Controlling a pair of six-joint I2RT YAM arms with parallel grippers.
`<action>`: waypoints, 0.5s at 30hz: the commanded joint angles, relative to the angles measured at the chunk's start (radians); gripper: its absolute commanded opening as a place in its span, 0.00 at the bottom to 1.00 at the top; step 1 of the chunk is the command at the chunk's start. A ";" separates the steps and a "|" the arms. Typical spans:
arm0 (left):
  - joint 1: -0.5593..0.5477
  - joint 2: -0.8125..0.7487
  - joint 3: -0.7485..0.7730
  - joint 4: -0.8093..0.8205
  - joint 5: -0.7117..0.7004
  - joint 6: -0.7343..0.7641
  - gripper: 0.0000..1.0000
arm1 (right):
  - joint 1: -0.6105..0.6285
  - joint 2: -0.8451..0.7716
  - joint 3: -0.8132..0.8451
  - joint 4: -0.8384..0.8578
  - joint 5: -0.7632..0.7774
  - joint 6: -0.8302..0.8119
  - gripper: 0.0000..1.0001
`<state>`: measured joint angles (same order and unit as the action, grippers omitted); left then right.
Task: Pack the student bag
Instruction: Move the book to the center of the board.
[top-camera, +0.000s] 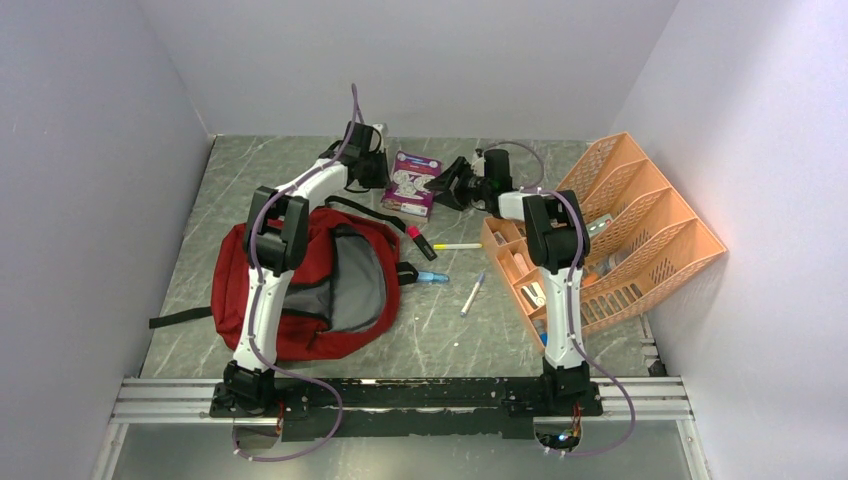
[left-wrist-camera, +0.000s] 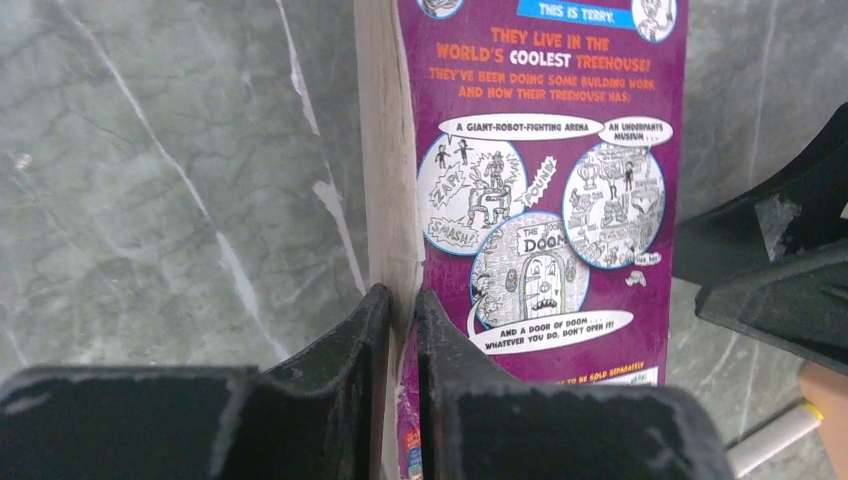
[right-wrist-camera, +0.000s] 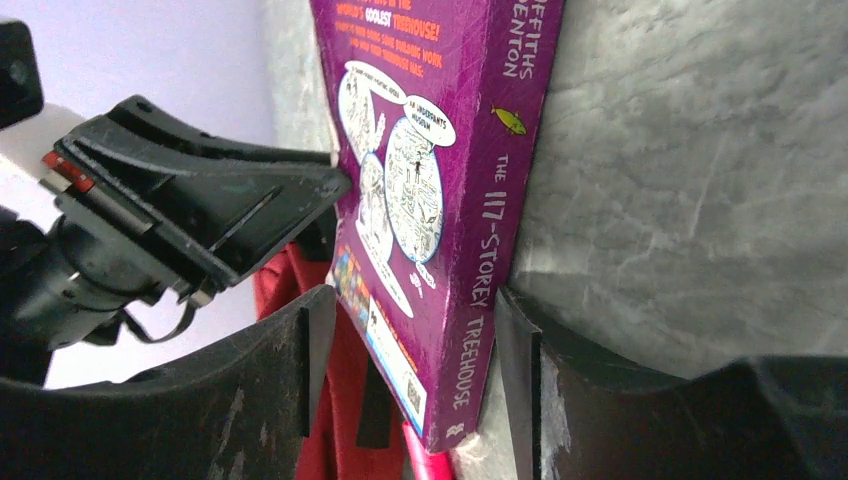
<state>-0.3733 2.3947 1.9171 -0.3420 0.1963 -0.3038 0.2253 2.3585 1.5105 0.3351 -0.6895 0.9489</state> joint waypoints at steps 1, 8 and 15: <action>-0.038 0.161 -0.065 -0.195 -0.055 0.053 0.05 | 0.071 0.054 -0.021 0.205 -0.209 0.161 0.62; -0.052 0.165 -0.061 -0.194 -0.035 0.064 0.05 | 0.079 0.086 0.010 0.366 -0.209 0.295 0.63; -0.061 0.166 -0.062 -0.203 -0.040 0.063 0.05 | 0.091 -0.016 0.021 -0.032 0.174 0.101 0.65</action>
<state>-0.3691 2.4088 1.9373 -0.3115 0.1295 -0.2485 0.2356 2.4138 1.4963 0.4778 -0.7681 1.1488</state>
